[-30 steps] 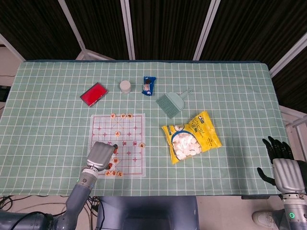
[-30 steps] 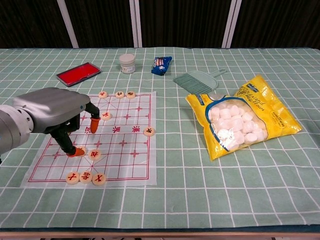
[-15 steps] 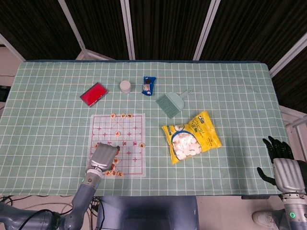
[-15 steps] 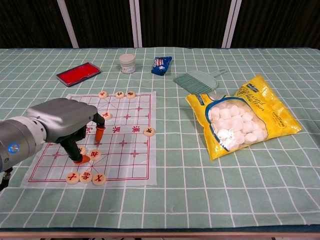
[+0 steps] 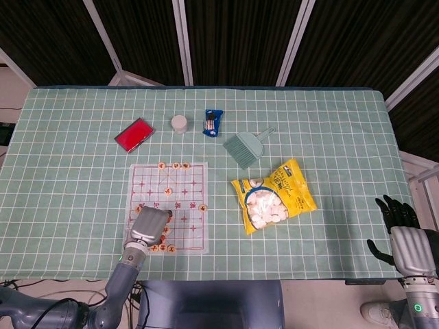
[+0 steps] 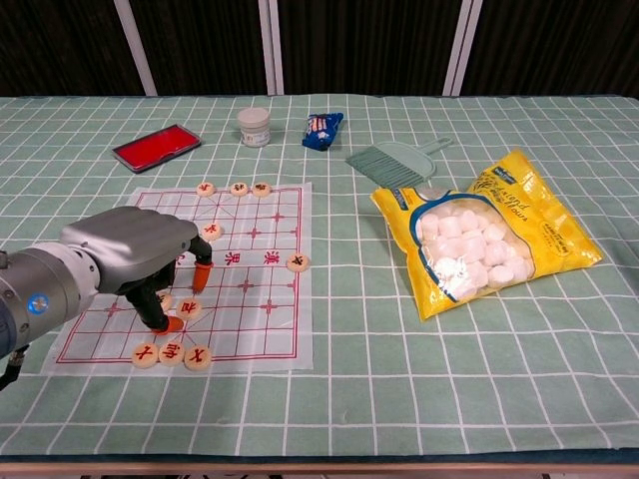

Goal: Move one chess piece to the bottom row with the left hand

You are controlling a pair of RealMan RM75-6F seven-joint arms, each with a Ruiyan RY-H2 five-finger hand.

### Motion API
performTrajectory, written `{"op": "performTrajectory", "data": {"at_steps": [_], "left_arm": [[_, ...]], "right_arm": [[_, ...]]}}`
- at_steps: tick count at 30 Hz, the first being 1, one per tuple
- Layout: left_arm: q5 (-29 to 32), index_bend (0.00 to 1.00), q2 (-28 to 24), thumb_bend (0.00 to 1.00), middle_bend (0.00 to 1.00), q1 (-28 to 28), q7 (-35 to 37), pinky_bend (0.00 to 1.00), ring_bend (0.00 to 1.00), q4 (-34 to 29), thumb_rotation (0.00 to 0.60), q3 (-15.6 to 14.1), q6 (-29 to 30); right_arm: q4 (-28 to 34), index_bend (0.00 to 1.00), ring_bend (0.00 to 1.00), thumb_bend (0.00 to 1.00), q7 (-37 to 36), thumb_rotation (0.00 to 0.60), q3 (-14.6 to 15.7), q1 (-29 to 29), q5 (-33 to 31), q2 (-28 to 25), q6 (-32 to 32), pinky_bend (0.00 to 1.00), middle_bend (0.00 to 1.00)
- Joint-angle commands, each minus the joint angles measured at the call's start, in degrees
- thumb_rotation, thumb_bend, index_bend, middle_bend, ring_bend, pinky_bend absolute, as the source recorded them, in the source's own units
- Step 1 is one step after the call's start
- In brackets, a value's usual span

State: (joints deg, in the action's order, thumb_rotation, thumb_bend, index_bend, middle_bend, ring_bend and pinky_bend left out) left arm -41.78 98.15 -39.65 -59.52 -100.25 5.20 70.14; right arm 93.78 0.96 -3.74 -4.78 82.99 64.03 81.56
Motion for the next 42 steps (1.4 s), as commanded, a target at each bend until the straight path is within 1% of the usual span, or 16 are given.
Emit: {"op": "performTrajectory", "data": {"at_steps": [1, 6, 11, 17, 21, 29, 36, 42], "left_arm": [[0.2, 0.44, 0.0, 0.21, 1.00, -0.1, 0.1, 1.00, 1.00, 0.0, 0.600, -0.1, 0.0], [0.6, 0.44, 0.1, 0.21, 1.00, -0.5, 0.3, 1.00, 1.00, 0.1, 0.600, -0.3, 0.2], [1.0, 0.45, 0.4, 0.24, 1.00, -0.9, 0.6, 1.00, 1.00, 0.5, 0.600, -0.7, 0.2], [1.0, 0.45, 0.7, 0.24, 1.00, -1.2, 1.1, 1.00, 1.00, 1.1, 0.600, -0.9, 0.4], [0.6, 0.47, 1.0, 0.24, 1.00, -1.3, 1.7, 1.00, 1.00, 1.5, 0.600, -1.1, 0.5], [-0.1, 0.52, 0.9, 0.29, 1.00, -1.3, 2.8, 1.00, 1.00, 1.8, 0.600, -1.5, 0.9], [-0.9, 0.53, 0.8, 0.29, 1.00, -1.3, 3.7, 1.00, 1.00, 1.7, 0.600, -1.5, 1.1], [-2.5, 0.53, 0.4, 0.29, 1.00, -1.3, 5.1, 1.00, 1.00, 0.9, 0.600, -0.9, 1.5]], "right_arm": [[-0.1, 0.00, 0.00, 0.34, -0.3, 0.600, 0.0, 0.0, 0.2, 0.0, 0.1, 0.00, 0.00], [-0.2, 0.00, 0.00, 0.34, -0.4, 0.600, 0.1, 0.0, 0.3, 0.1, 0.2, 0.00, 0.00], [0.0, 0.00, 0.00, 0.34, -0.8, 0.600, 0.1, 0.0, 0.0, 0.0, 0.0, 0.00, 0.00], [0.3, 0.00, 0.00, 0.34, -1.0, 0.600, 0.1, 0.1, 0.0, -0.2, 0.0, 0.00, 0.00], [0.3, 0.00, 0.00, 0.34, -0.9, 0.600, 0.1, 0.1, -0.1, -0.1, -0.2, 0.00, 0.00], [0.5, 0.00, 0.00, 0.34, -1.0, 0.600, 0.1, 0.1, -0.3, -0.1, -0.2, 0.00, 0.00], [0.7, 0.00, 0.00, 0.34, -1.0, 0.600, 0.0, 0.1, -0.4, -0.2, -0.2, 0.00, 0.00], [0.6, 0.00, 0.00, 0.34, -0.9, 0.600, 0.1, 0.1, -0.4, -0.2, -0.2, 0.00, 0.00]]}}
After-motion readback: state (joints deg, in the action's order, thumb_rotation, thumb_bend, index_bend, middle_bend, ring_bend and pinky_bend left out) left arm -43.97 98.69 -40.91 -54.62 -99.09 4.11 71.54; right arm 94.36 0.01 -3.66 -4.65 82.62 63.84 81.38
